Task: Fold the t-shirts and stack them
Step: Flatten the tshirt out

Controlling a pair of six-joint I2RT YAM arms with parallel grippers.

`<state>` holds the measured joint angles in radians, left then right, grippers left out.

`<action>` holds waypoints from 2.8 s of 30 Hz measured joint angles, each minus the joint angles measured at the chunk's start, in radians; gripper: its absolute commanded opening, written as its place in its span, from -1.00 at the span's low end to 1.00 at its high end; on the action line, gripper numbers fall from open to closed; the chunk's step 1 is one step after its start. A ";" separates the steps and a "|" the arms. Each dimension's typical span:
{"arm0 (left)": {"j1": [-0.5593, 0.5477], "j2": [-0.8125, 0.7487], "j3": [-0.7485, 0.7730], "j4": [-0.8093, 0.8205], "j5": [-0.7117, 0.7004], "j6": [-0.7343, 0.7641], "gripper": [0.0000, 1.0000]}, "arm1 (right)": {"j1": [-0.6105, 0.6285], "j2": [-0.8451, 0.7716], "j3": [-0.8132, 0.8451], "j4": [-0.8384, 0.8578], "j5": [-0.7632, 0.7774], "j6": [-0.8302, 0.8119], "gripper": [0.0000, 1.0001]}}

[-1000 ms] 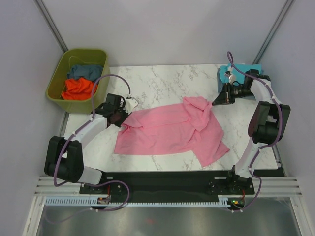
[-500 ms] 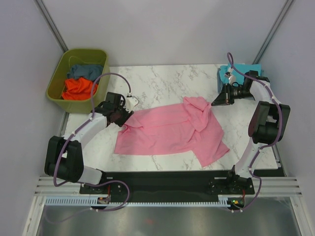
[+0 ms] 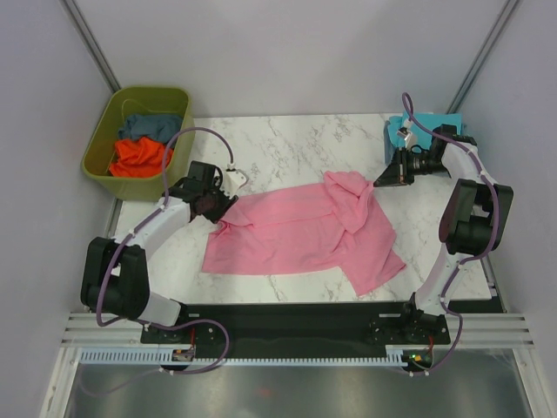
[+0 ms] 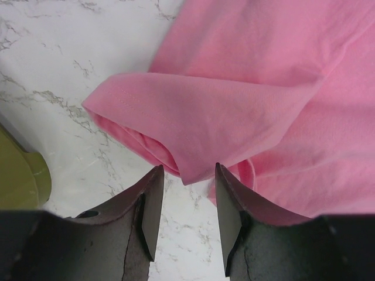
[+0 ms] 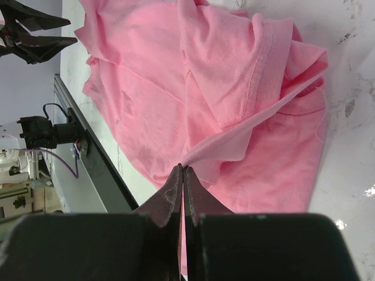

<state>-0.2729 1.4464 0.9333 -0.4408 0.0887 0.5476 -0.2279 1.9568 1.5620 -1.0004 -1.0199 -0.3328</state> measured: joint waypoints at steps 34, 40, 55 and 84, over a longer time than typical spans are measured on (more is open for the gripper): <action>0.000 0.070 0.030 -0.044 0.056 -0.008 -0.96 | 0.000 0.002 0.000 0.052 0.000 0.039 -0.92; 0.000 0.070 0.078 -0.053 0.068 -0.008 -0.96 | 0.000 0.002 0.026 0.062 0.010 0.050 -0.96; 0.000 -0.050 0.319 -0.042 0.070 -0.008 -0.96 | -0.010 -0.176 0.127 0.240 0.065 0.191 -1.00; 0.038 -0.275 0.520 -0.044 0.090 0.012 -0.96 | -0.027 -0.472 0.204 0.419 0.450 0.323 -1.00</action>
<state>-0.2348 1.1713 1.4536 -0.4850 0.1783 0.5594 -0.2550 1.4849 1.7664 -0.5812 -0.5701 -0.0093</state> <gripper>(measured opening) 0.027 0.009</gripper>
